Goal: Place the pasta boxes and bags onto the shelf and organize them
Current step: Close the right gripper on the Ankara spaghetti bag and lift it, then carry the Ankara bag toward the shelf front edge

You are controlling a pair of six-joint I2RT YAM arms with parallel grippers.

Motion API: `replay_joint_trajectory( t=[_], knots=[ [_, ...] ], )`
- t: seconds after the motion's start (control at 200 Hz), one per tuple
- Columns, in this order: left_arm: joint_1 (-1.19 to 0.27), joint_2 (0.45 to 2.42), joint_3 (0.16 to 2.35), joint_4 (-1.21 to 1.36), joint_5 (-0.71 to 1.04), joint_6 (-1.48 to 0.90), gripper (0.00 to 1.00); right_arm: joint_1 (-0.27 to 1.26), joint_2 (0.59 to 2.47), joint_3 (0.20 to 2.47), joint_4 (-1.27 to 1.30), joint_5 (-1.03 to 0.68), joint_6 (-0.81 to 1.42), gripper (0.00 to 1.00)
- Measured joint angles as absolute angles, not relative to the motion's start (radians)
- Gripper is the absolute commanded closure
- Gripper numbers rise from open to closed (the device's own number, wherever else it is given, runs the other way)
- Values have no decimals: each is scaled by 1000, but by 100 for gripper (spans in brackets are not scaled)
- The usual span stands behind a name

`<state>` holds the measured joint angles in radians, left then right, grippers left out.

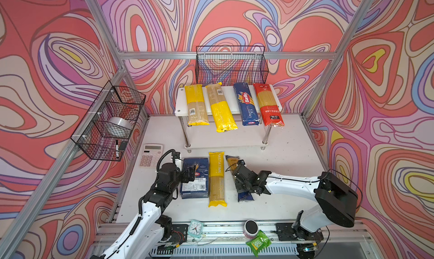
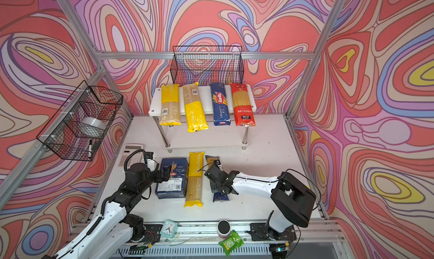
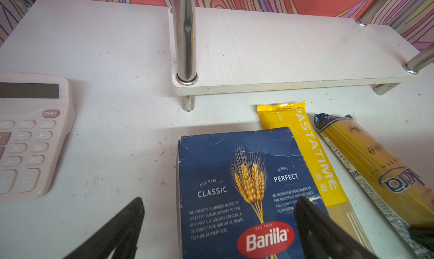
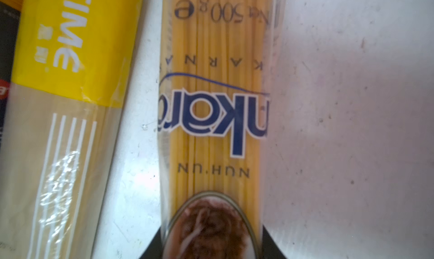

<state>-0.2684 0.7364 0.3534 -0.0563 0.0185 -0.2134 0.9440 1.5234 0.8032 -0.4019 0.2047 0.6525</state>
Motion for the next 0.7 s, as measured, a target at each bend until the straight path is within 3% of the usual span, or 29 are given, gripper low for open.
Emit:
replay_joint_trajectory(
  t=[0.055,0.396,0.701],
  knots=[
    [-268,736,353,-56,19,-213,0,944,1498,798,-410,205,653,100],
    [-268,736,353,-56,19,-213,0,944,1336,791,-450,252,641,100],
    [-268,736,353,-56,19,-213,0,925,1322,801,-512,292,610,100]
  ],
)
